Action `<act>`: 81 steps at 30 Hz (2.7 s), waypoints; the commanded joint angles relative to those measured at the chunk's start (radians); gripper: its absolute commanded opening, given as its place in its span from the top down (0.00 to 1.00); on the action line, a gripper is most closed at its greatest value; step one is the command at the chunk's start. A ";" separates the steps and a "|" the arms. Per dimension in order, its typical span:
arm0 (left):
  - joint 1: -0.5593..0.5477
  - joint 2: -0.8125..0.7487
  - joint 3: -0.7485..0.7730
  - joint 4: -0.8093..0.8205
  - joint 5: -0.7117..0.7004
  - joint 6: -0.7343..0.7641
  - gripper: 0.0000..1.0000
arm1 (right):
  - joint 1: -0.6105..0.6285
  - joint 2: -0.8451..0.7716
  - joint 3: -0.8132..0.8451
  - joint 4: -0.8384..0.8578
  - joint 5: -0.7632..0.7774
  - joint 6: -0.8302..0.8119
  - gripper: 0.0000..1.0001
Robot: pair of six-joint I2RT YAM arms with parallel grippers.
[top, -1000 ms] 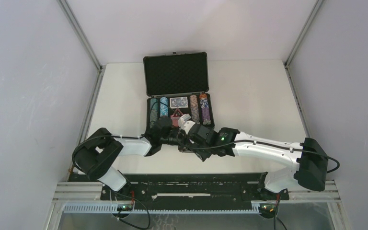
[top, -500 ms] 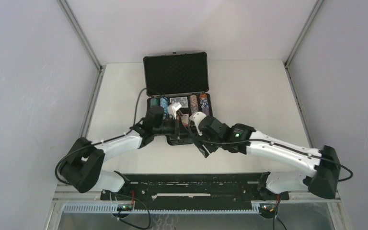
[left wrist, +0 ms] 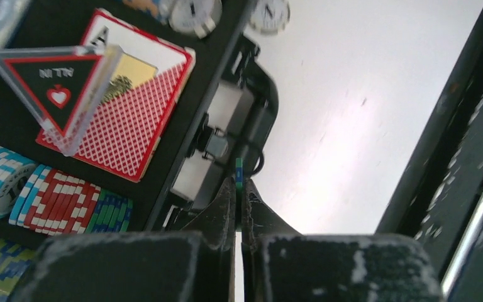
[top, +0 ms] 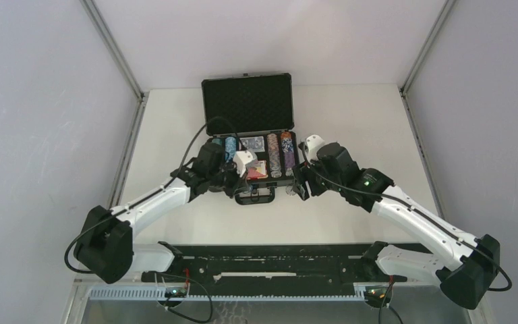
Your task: Pack up texas hold em set
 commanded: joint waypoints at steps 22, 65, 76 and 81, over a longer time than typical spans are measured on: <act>0.142 0.188 0.215 -0.317 0.018 0.643 1.00 | -0.167 0.101 -0.018 0.116 -0.254 0.048 0.32; 0.197 0.181 0.301 -0.373 -0.001 0.723 1.00 | -0.176 0.107 -0.018 0.109 -0.304 0.033 0.32; 0.199 0.204 0.308 -0.376 0.017 0.727 1.00 | -0.179 0.114 -0.022 0.113 -0.310 0.036 0.32; 0.199 0.217 0.306 -0.368 0.019 0.724 1.00 | -0.180 0.112 -0.024 0.114 -0.310 0.034 0.32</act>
